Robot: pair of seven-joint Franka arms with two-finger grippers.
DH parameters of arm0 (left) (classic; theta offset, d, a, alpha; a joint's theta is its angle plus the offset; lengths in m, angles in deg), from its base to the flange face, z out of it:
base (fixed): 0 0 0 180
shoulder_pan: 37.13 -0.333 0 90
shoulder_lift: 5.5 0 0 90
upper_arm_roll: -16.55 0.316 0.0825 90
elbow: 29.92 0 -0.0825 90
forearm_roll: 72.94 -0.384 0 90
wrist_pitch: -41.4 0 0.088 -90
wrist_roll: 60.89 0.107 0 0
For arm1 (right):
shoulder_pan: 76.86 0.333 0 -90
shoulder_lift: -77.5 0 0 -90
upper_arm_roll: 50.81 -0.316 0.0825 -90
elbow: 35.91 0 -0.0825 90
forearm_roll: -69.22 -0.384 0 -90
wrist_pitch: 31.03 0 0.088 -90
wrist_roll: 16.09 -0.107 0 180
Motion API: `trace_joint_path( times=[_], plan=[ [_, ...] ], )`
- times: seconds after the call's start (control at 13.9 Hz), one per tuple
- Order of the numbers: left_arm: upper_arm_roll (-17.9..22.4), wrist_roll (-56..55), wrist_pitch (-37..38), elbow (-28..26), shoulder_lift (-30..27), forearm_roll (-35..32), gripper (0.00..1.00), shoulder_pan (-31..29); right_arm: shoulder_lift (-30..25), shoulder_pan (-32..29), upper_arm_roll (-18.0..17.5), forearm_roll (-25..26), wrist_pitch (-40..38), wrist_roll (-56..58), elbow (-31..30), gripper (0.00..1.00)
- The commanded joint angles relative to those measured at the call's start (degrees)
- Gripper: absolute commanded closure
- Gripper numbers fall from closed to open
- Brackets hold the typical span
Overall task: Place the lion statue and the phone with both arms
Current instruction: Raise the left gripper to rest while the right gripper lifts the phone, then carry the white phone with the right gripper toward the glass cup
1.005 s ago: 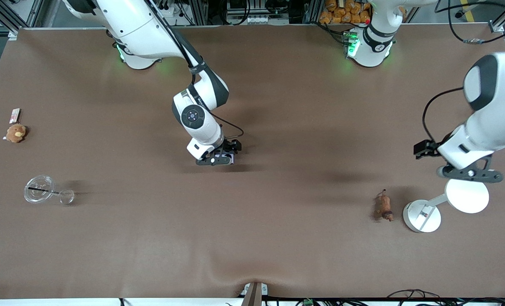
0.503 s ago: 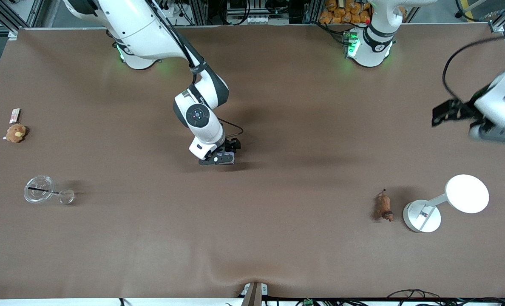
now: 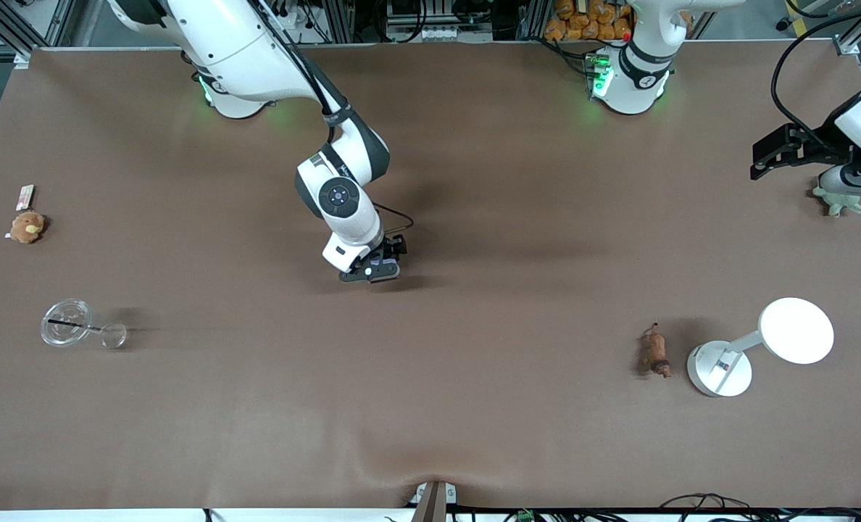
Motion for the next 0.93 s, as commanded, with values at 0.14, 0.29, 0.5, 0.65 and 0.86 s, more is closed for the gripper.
trace_joint_path(
  times=[0.14,0.29,0.5,0.65,0.86],
  plan=[
    [-0.02,1.72,0.55,2.69,0.16,-0.52,0.00,-0.68,-5.31,-2.88,0.68,0.37,-17.14,0.63,3.93,1.00],
    [0.07,1.63,0.63,3.22,0.16,-0.34,0.00,-0.77,-8.74,-6.56,1.81,0.46,-22.28,0.54,3.68,1.00],
    [0.16,1.37,0.64,3.22,0.25,-0.52,0.00,-0.68,-10.15,-13.85,2.26,1.07,-23.34,3.60,3.06,1.00],
    [0.16,1.37,0.63,3.05,0.25,-0.43,0.00,-0.77,-10.95,-19.48,2.26,1.07,-26.15,9.57,3.15,1.00],
    [0.07,1.63,0.81,2.96,0.86,0.36,0.00,-2.52,-10.86,-25.21,2.26,1.07,-28.43,12.93,2.27,1.00]
  ],
)
